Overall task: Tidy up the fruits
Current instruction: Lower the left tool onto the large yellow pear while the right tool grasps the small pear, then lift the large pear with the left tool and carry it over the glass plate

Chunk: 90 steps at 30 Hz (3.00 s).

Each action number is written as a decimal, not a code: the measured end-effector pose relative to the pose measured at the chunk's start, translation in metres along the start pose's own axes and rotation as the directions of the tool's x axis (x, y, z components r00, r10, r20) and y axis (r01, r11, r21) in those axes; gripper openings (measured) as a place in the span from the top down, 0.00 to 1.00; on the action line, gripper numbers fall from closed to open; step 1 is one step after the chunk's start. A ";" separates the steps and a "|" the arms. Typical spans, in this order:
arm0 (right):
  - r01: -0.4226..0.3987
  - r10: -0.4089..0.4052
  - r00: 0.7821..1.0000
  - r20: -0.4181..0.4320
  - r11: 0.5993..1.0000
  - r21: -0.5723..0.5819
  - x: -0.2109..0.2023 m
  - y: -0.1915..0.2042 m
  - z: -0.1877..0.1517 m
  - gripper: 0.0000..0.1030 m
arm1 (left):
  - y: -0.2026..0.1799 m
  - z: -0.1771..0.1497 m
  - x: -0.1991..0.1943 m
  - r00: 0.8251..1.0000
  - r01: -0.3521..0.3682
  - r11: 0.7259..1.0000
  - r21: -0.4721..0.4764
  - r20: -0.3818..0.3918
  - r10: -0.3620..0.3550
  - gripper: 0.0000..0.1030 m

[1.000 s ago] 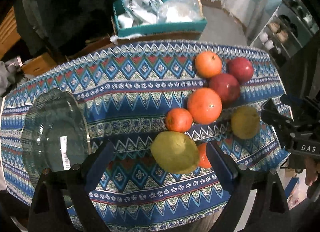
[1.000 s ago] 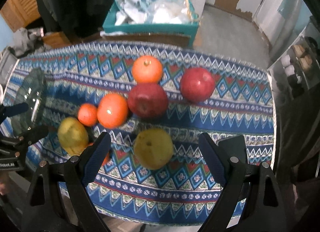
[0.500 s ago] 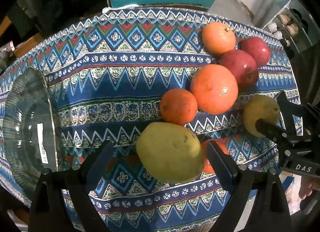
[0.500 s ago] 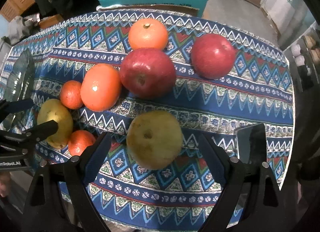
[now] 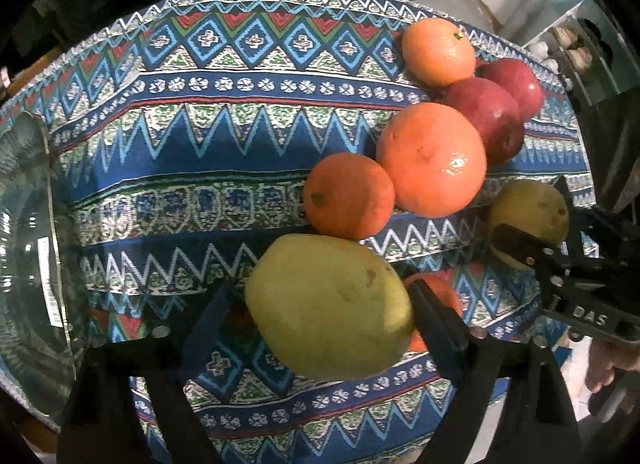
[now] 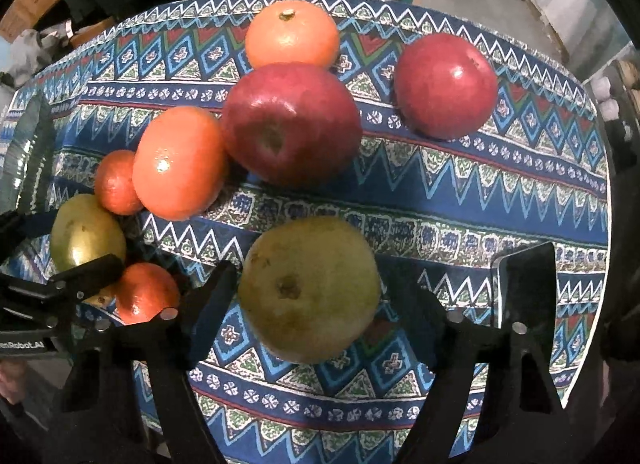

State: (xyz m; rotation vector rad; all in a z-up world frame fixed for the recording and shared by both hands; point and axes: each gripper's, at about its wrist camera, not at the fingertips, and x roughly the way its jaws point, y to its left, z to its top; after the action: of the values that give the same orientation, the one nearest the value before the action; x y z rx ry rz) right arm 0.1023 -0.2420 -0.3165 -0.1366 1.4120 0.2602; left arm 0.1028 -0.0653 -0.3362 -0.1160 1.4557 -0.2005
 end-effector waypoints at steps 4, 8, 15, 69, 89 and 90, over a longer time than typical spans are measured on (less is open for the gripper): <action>-0.004 0.004 1.000 0.002 1.000 0.003 0.004 0.001 0.001 0.31 | 0.001 -0.001 0.001 1.000 0.025 1.000 0.003 0.002 -0.025 0.22; -0.009 0.009 1.000 0.001 1.000 0.004 0.005 0.000 0.004 0.33 | 0.000 -0.004 0.000 0.999 0.033 0.999 0.006 0.007 -0.033 0.23; 0.005 -0.004 1.000 0.011 1.000 -0.005 0.007 0.004 0.005 0.34 | 0.006 -0.016 -0.015 0.999 0.028 0.999 0.021 0.023 -0.028 0.23; -0.007 0.067 0.875 0.479 0.992 -0.127 -0.192 0.086 -0.004 0.34 | 0.020 -0.041 -0.216 0.887 -0.043 0.995 0.086 0.462 -0.002 0.23; -0.061 0.162 0.869 0.468 0.973 -0.225 -0.193 0.153 0.021 0.34 | 0.091 -0.057 -0.232 0.866 -0.039 0.998 -0.047 0.497 0.057 0.23; -0.063 0.167 0.871 0.463 0.971 -0.230 -0.192 0.158 0.024 0.34 | 0.097 -0.058 -0.232 0.866 -0.040 0.997 -0.060 0.496 0.064 0.23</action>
State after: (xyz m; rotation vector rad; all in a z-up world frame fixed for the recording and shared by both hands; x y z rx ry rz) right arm 0.0578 -0.1022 -0.1144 -0.1473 0.8936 0.5072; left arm 0.0278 0.0797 -0.1362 -0.1543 0.9434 -0.0809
